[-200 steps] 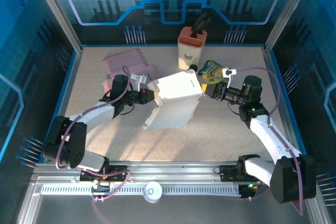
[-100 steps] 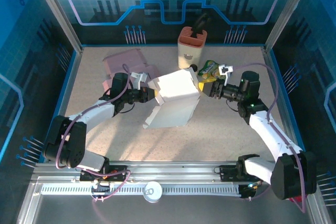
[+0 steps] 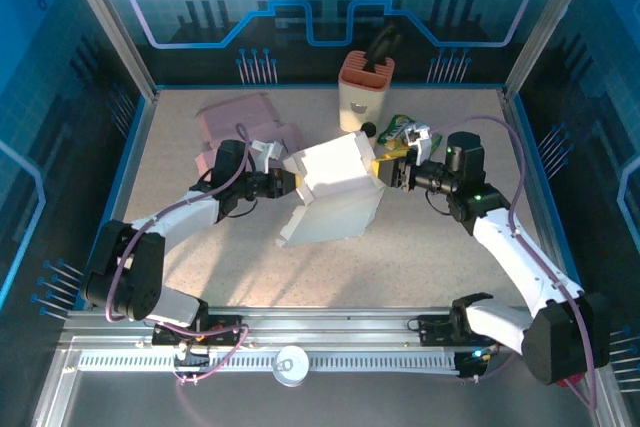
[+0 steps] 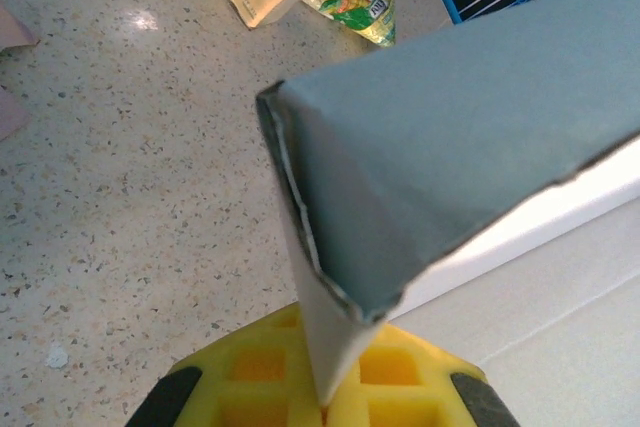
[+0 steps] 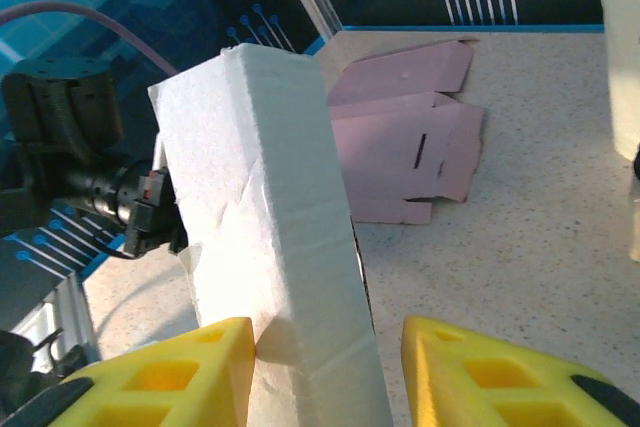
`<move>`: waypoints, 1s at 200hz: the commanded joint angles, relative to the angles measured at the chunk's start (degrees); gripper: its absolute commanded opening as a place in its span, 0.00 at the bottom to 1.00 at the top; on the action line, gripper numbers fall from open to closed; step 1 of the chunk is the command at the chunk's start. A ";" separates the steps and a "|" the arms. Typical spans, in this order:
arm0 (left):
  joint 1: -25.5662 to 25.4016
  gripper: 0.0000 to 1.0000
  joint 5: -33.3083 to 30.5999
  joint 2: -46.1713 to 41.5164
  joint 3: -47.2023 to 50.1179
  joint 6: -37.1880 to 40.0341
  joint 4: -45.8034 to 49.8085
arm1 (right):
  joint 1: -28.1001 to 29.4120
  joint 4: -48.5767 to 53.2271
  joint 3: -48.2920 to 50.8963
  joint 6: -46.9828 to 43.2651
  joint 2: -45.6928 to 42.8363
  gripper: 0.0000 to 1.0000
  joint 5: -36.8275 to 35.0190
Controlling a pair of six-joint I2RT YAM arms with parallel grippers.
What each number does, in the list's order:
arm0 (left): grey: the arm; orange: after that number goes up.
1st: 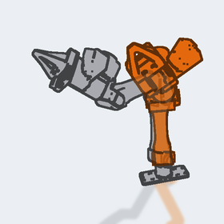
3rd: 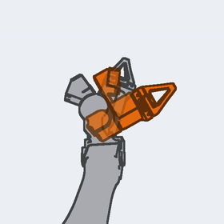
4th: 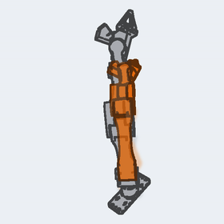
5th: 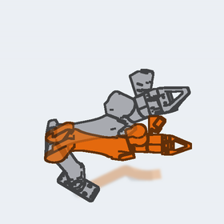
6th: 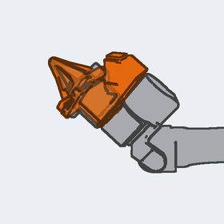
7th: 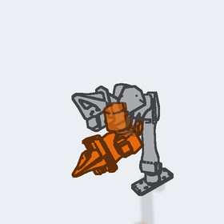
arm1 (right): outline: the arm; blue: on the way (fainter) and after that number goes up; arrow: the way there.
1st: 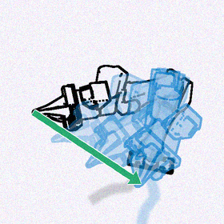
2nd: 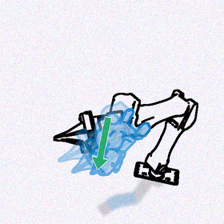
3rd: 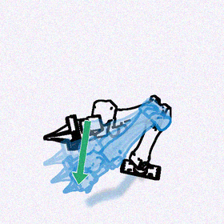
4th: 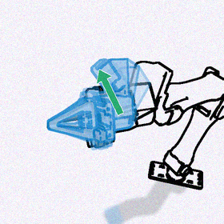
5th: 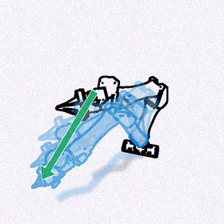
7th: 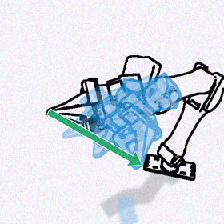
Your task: Fold the paper box
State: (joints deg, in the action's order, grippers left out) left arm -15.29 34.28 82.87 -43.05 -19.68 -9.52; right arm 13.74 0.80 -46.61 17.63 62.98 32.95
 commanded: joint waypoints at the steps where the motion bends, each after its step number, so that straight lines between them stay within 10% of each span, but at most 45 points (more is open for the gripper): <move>1: -0.95 0.00 0.72 -1.84 -2.25 1.20 1.47 | 1.72 3.67 -2.80 -4.14 -0.85 0.43 -5.01; 111: -2.85 0.00 -2.51 -3.15 -3.56 3.15 5.24 | 10.67 12.01 -9.13 -11.62 1.39 0.47 -24.50; 200: -4.46 0.00 -5.60 -4.45 -5.30 4.55 8.88 | 18.08 18.73 -14.59 -15.51 7.09 0.31 -42.71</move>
State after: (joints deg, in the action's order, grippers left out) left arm -18.35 28.38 80.29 -46.00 -17.45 -2.13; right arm 29.12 16.64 -58.52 4.19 68.07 -1.41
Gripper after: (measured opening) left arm 0.053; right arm 0.346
